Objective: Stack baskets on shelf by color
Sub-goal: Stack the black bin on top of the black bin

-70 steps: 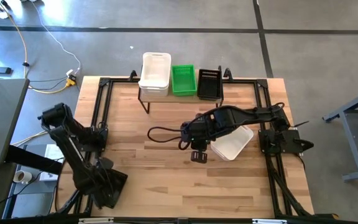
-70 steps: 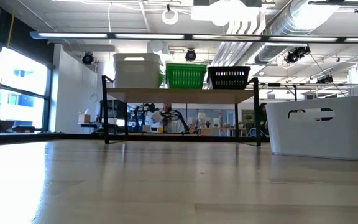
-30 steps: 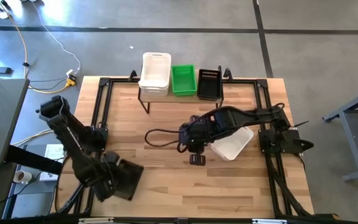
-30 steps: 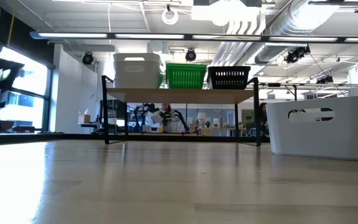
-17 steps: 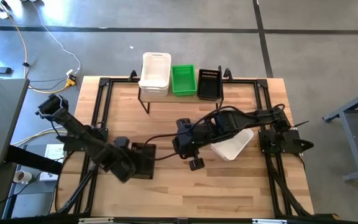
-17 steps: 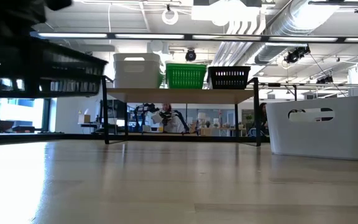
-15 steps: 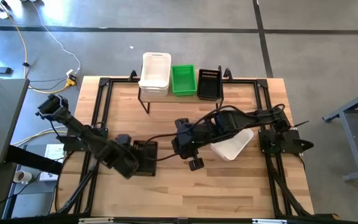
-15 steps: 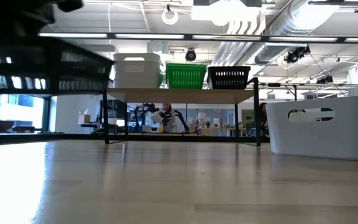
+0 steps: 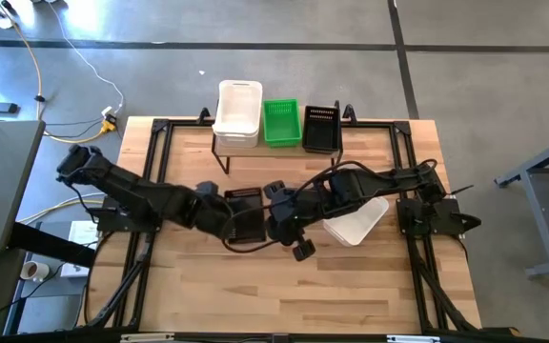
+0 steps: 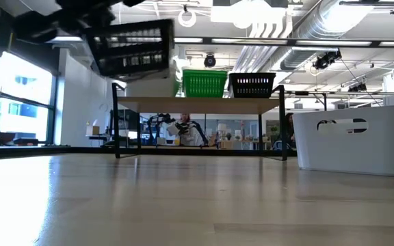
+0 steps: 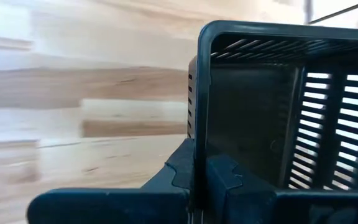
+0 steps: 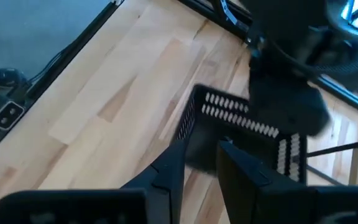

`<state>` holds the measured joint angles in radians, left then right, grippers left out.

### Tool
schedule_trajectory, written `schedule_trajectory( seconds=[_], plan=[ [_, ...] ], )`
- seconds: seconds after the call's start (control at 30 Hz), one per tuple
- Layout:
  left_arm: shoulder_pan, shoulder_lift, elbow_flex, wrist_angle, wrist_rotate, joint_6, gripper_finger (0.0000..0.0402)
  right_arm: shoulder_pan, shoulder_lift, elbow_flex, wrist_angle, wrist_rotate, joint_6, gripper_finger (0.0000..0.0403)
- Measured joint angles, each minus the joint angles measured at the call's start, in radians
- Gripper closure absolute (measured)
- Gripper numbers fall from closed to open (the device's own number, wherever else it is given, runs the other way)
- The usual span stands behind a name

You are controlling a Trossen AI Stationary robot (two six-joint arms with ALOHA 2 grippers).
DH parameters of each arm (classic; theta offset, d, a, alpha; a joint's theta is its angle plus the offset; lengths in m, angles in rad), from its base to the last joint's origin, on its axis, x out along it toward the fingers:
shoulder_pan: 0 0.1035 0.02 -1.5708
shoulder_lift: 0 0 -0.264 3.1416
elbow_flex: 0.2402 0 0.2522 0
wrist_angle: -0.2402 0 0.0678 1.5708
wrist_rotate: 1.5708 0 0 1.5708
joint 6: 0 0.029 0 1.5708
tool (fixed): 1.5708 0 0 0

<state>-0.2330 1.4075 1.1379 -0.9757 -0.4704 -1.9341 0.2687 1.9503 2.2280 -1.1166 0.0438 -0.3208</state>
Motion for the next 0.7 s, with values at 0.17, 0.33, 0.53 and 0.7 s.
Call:
schedule_trajectory(
  seconds=[0.17,0.33,0.53,0.7],
  plan=[
    [0.067,0.0,0.003,0.129,-0.018,0.075,0.0401,0.0,0.0,0.0,-0.003,-0.054,-0.029,0.0304],
    [0.119,0.0,0.003,0.275,-0.02,0.16,0.0401,0.0,0.0,0.0,-0.025,-0.06,-0.054,0.0267],
    [0.153,0.0,0.003,0.42,-0.04,0.248,0.0401,0.0,0.006,0.0,-0.087,-0.042,-0.055,0.0257],
    [0.166,0.0,0.003,0.459,-0.042,0.27,0.0401,-0.007,0.031,0.0,-0.127,0.018,-0.069,0.026]
  ],
)
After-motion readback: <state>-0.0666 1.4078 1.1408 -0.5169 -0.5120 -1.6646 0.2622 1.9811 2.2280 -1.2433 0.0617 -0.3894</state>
